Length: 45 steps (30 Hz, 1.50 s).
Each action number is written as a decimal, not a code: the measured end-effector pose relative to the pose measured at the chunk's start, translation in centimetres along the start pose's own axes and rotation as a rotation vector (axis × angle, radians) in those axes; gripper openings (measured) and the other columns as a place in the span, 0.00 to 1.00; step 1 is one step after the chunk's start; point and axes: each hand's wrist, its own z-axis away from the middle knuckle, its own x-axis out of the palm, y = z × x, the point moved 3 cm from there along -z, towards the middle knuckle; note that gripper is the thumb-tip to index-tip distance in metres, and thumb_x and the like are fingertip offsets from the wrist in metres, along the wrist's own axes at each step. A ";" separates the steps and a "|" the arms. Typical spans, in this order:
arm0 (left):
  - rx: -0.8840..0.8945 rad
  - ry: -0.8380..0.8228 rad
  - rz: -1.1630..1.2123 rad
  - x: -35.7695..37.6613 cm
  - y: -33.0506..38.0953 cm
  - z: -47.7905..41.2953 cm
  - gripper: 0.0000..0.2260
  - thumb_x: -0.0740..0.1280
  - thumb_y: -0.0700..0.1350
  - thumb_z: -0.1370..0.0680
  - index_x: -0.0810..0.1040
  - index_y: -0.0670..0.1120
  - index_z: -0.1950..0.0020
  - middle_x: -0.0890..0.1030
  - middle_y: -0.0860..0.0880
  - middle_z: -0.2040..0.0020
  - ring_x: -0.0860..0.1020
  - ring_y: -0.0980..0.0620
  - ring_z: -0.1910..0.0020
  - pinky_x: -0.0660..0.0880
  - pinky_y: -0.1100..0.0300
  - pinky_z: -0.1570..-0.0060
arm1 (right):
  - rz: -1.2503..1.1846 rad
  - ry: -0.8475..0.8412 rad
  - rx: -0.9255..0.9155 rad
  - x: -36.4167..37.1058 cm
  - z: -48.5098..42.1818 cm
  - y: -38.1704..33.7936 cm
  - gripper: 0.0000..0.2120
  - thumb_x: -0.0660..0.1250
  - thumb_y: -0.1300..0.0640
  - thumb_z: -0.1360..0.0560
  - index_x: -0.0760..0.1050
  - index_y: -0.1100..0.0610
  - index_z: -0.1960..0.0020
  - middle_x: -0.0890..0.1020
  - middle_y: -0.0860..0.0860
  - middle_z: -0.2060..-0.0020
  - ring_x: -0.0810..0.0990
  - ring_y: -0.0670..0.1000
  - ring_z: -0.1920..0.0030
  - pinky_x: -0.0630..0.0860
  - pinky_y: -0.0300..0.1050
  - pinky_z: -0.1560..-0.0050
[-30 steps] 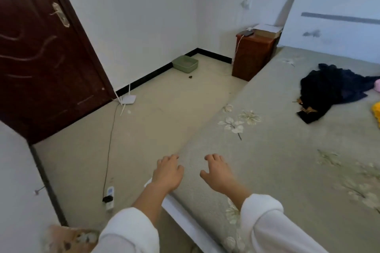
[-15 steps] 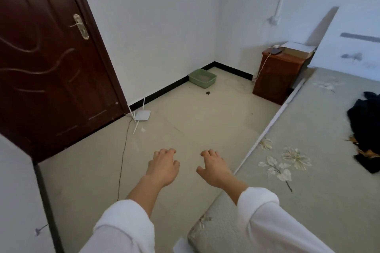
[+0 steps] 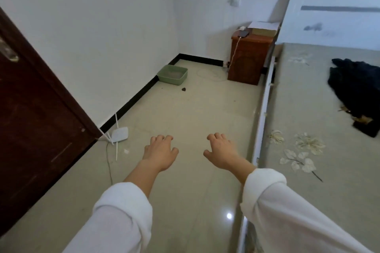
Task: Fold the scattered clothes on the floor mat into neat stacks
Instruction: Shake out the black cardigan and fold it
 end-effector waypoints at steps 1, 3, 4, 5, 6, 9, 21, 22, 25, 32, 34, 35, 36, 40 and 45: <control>0.049 -0.018 -0.013 0.1 0.8 -2.1 0.22 0.56 0.52 0.20 0.63 0.49 0.27 0.67 0.46 0.30 0.62 0.45 0.31 0.65 0.49 0.37 | -0.014 0.012 0.057 -0.3 -0.6 1.0 0.24 0.60 0.49 0.24 0.64 0.58 0.32 0.70 0.56 0.36 0.66 0.57 0.35 0.66 0.52 0.38; 0.103 -0.026 -0.017 0.2 2.3 -4.1 0.21 0.56 0.52 0.20 0.64 0.49 0.27 0.67 0.46 0.30 0.62 0.46 0.30 0.65 0.49 0.37 | -0.039 0.005 0.115 -0.8 -0.9 2.3 0.24 0.60 0.49 0.24 0.64 0.58 0.31 0.70 0.55 0.35 0.66 0.57 0.34 0.66 0.52 0.37; 0.155 -0.035 -0.012 0.3 3.7 -5.7 0.21 0.56 0.52 0.20 0.64 0.49 0.27 0.67 0.46 0.30 0.62 0.46 0.30 0.65 0.49 0.37 | -0.044 0.016 0.160 -1.1 -1.3 3.6 0.24 0.60 0.48 0.24 0.64 0.58 0.31 0.70 0.55 0.35 0.66 0.57 0.34 0.66 0.52 0.37; 0.214 -0.043 -0.021 0.4 5.1 -7.4 0.21 0.56 0.52 0.20 0.64 0.49 0.27 0.67 0.46 0.30 0.62 0.46 0.31 0.65 0.49 0.37 | -0.047 0.032 0.204 -1.6 -1.8 4.9 0.24 0.60 0.48 0.24 0.64 0.58 0.31 0.70 0.55 0.35 0.66 0.56 0.34 0.66 0.52 0.37; 0.269 -0.052 -0.033 0.5 6.6 -9.2 0.21 0.56 0.52 0.20 0.63 0.49 0.27 0.67 0.46 0.30 0.62 0.46 0.31 0.65 0.49 0.37 | -0.049 0.051 0.244 -2.1 -2.3 6.1 0.25 0.60 0.48 0.24 0.64 0.57 0.31 0.70 0.55 0.35 0.66 0.56 0.34 0.66 0.52 0.37; 0.411 -0.080 -0.047 1.0 11.6 -14.1 0.21 0.55 0.52 0.20 0.63 0.49 0.27 0.66 0.47 0.29 0.61 0.46 0.30 0.64 0.49 0.37 | -0.047 0.082 0.370 -3.7 -4.0 10.8 0.25 0.61 0.48 0.24 0.64 0.57 0.31 0.69 0.55 0.35 0.65 0.57 0.34 0.66 0.51 0.37; 0.680 -0.186 -0.058 1.4 33.1 -35.2 0.21 0.55 0.50 0.20 0.64 0.48 0.27 0.67 0.46 0.30 0.61 0.46 0.31 0.65 0.50 0.37 | -0.194 0.170 0.721 -12.9 -15.6 31.0 0.26 0.62 0.49 0.23 0.63 0.59 0.29 0.69 0.57 0.33 0.65 0.57 0.32 0.65 0.50 0.35; 0.695 -0.196 -0.060 1.3 34.6 -36.6 0.20 0.55 0.50 0.20 0.64 0.48 0.27 0.67 0.46 0.30 0.62 0.46 0.31 0.65 0.49 0.37 | -0.204 0.174 0.749 -13.6 -16.3 32.5 0.26 0.62 0.48 0.23 0.62 0.59 0.29 0.69 0.57 0.32 0.65 0.57 0.32 0.65 0.50 0.35; 0.736 -0.218 -0.098 1.3 39.1 -40.8 0.20 0.55 0.50 0.19 0.65 0.48 0.28 0.68 0.46 0.31 0.62 0.45 0.31 0.66 0.49 0.38 | -0.223 0.192 0.822 -15.3 -18.3 36.5 0.26 0.61 0.48 0.23 0.63 0.59 0.29 0.69 0.56 0.32 0.65 0.57 0.32 0.67 0.52 0.35; 0.874 -0.304 -0.054 3.1 50.3 -50.4 0.20 0.55 0.48 0.19 0.65 0.44 0.28 0.68 0.43 0.31 0.63 0.44 0.32 0.65 0.50 0.35 | -0.273 0.226 0.970 -18.1 -24.1 45.9 0.26 0.61 0.48 0.22 0.62 0.58 0.28 0.69 0.56 0.33 0.66 0.56 0.33 0.67 0.50 0.36; 0.917 -0.331 -0.059 3.9 53.5 -53.3 0.20 0.55 0.49 0.19 0.64 0.45 0.27 0.67 0.43 0.30 0.62 0.44 0.31 0.65 0.49 0.34 | -0.294 0.236 1.021 -18.6 -26.0 48.8 0.25 0.61 0.48 0.22 0.62 0.58 0.29 0.69 0.56 0.33 0.67 0.56 0.33 0.67 0.51 0.36; 0.941 -0.351 -0.071 4.3 54.9 -54.8 0.21 0.55 0.49 0.19 0.63 0.46 0.27 0.67 0.44 0.30 0.62 0.44 0.31 0.65 0.48 0.34 | -0.313 0.241 1.057 -18.7 -26.9 50.2 0.25 0.61 0.48 0.22 0.62 0.58 0.29 0.69 0.56 0.33 0.67 0.56 0.34 0.68 0.51 0.36; 0.965 -0.377 -0.081 4.7 56.3 -56.3 0.21 0.55 0.50 0.19 0.63 0.47 0.26 0.66 0.44 0.29 0.61 0.44 0.30 0.65 0.47 0.34 | -0.336 0.245 1.096 -18.8 -27.8 51.5 0.25 0.61 0.48 0.22 0.62 0.58 0.29 0.69 0.56 0.33 0.67 0.56 0.33 0.68 0.51 0.35; 1.050 -0.453 -0.117 5.5 61.1 -62.5 0.21 0.55 0.50 0.19 0.62 0.47 0.26 0.66 0.45 0.28 0.61 0.45 0.29 0.64 0.48 0.32 | -0.412 0.243 1.218 -19.2 -31.6 55.9 0.26 0.61 0.48 0.21 0.61 0.57 0.28 0.69 0.56 0.33 0.66 0.56 0.33 0.67 0.51 0.34; 1.117 -0.491 -0.226 7.6 67.5 -69.5 0.21 0.55 0.49 0.19 0.63 0.46 0.26 0.66 0.44 0.29 0.63 0.45 0.30 0.64 0.51 0.34 | -0.519 0.297 1.330 -19.1 -34.3 61.2 0.26 0.60 0.48 0.21 0.60 0.58 0.27 0.67 0.55 0.31 0.64 0.56 0.31 0.65 0.51 0.32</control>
